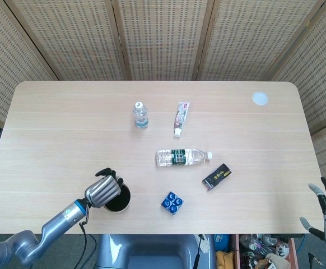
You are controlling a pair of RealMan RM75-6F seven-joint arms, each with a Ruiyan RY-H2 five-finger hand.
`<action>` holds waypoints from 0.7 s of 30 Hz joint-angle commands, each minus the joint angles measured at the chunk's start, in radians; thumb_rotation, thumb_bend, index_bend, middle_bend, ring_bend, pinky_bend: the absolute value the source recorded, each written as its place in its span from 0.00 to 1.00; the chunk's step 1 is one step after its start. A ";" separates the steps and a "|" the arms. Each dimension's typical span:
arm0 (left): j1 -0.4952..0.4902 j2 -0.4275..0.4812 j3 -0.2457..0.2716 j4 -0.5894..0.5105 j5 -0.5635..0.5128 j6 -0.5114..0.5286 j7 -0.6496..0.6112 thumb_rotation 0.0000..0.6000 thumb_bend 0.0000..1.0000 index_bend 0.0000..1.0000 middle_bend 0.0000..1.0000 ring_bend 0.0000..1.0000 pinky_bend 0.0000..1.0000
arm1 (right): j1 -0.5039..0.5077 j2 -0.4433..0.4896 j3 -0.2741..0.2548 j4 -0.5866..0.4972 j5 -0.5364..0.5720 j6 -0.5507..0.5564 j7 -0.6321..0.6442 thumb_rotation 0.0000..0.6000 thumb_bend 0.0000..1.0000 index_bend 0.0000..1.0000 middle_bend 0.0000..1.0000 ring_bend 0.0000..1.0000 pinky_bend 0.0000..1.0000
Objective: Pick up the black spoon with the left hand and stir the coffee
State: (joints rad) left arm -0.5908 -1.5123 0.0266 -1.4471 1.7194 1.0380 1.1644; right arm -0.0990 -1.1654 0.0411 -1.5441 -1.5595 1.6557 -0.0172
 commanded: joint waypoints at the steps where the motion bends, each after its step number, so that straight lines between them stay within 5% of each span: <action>1: 0.007 0.020 -0.003 -0.025 -0.006 0.013 -0.008 1.00 0.16 0.41 0.70 0.57 0.70 | 0.001 0.000 0.000 -0.001 0.000 -0.001 0.000 1.00 0.20 0.22 0.13 0.00 0.00; 12: 0.079 0.067 -0.005 -0.109 -0.043 0.118 -0.082 1.00 0.14 0.16 0.50 0.44 0.67 | 0.004 0.005 0.001 -0.007 -0.007 0.001 -0.005 1.00 0.20 0.22 0.13 0.00 0.00; 21: 0.225 0.117 -0.021 -0.261 -0.133 0.320 -0.257 1.00 0.14 0.12 0.30 0.28 0.55 | 0.013 0.006 0.001 -0.014 -0.017 -0.004 -0.010 1.00 0.20 0.22 0.13 0.00 0.00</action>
State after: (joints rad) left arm -0.4151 -1.4193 0.0100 -1.6621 1.6104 1.2944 0.9740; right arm -0.0865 -1.1595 0.0427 -1.5573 -1.5761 1.6522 -0.0266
